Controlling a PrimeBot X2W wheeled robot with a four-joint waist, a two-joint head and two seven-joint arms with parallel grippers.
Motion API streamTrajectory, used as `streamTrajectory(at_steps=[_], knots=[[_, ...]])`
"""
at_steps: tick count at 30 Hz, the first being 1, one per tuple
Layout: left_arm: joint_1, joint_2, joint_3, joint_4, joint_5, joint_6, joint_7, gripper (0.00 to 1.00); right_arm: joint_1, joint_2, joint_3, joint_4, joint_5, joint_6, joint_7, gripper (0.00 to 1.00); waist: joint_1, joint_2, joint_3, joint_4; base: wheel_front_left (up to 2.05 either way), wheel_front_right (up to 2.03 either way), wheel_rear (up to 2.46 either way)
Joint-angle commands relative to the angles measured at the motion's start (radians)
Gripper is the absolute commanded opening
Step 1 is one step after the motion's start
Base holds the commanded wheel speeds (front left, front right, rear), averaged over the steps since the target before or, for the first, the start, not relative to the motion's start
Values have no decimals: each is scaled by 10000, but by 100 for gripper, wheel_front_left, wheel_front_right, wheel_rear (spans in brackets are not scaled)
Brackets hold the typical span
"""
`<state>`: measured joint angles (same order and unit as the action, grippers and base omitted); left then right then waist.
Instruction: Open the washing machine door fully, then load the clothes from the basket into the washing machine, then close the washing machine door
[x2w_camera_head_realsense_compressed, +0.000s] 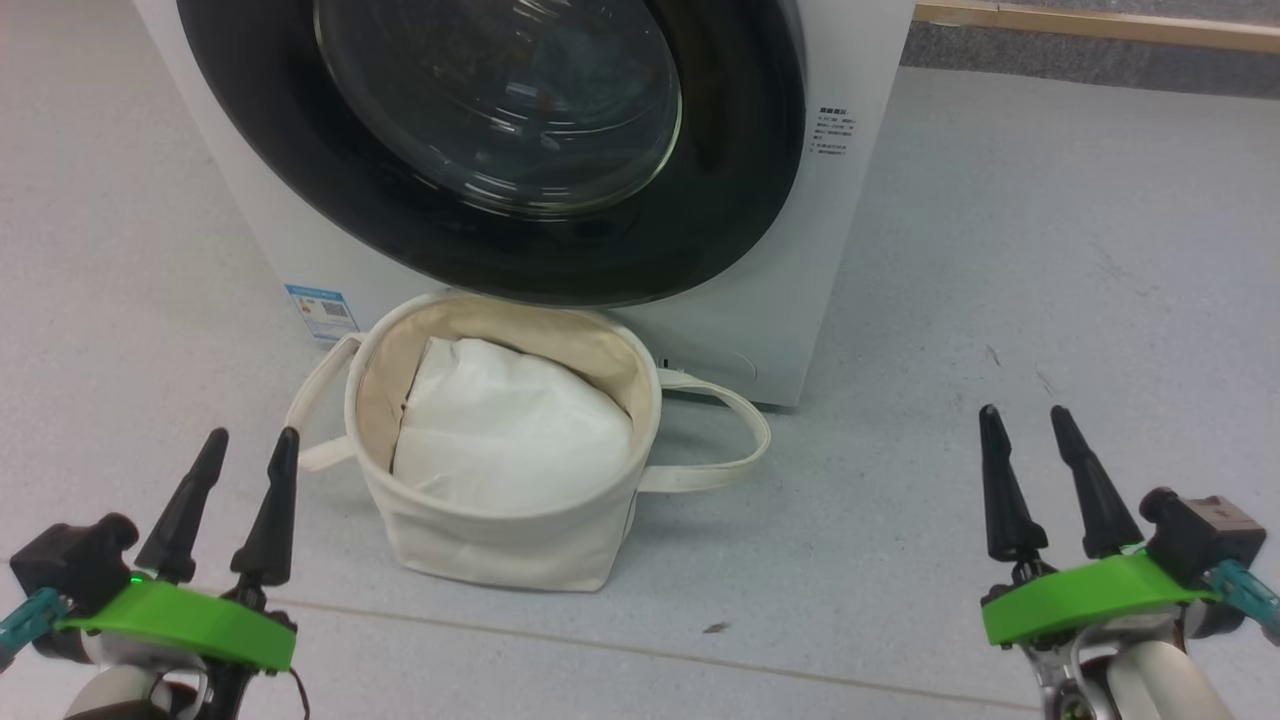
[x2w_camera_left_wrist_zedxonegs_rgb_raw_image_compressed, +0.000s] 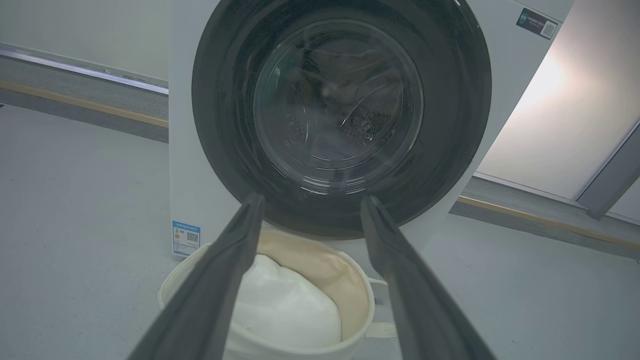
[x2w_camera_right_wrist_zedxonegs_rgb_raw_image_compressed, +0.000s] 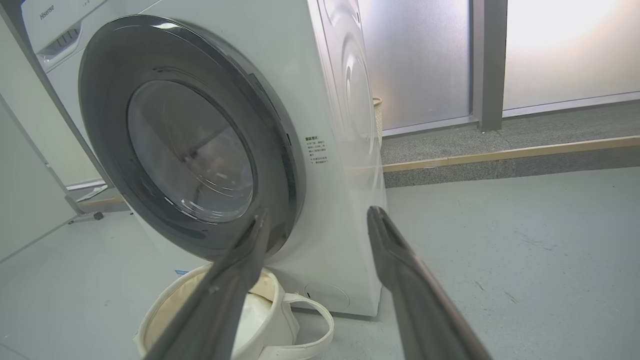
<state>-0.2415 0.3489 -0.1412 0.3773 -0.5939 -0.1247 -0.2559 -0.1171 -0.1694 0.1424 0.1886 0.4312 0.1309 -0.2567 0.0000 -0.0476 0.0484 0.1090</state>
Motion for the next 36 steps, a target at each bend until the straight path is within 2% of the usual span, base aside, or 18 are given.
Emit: streamTrajectory(at_steps=[1, 10, 25, 26, 31, 36], knots=[[-400, 314, 510, -347, 110, -59, -59, 100, -267, -49, 75, -276, -97, -2, -51, 100, 0, 0, 19, -3, 0, 0, 0], [-391, 242, 662, -369, 248, -59, -59, 100, -315, 59, -385, -89, -400, -2, -51, 100, 0, 0, 94, 9, 0, 0, 0], [-388, 203, 621, -279, 175, -59, -49, 100, -336, 195, -501, -110, -497, -2, -51, 100, 0, 0, 168, -42, 0, 0, 0], [0, -69, 213, 2, 188, 0, 0, 0, -7, 238, -652, 199, -437, 0, 0, 0, 0, 0, 170, -42, 0, 0, 0], [388, -481, 122, 580, 61, 19, 58, 0, 222, 403, -602, 860, -283, 0, 60, 0, 0, 1, 167, -49, 0, 0, 0], [396, -562, 210, 512, -268, 45, 176, 0, 198, 429, -672, 863, 103, 0, 189, 0, 0, 15, 145, -90, 0, 0, 0]])
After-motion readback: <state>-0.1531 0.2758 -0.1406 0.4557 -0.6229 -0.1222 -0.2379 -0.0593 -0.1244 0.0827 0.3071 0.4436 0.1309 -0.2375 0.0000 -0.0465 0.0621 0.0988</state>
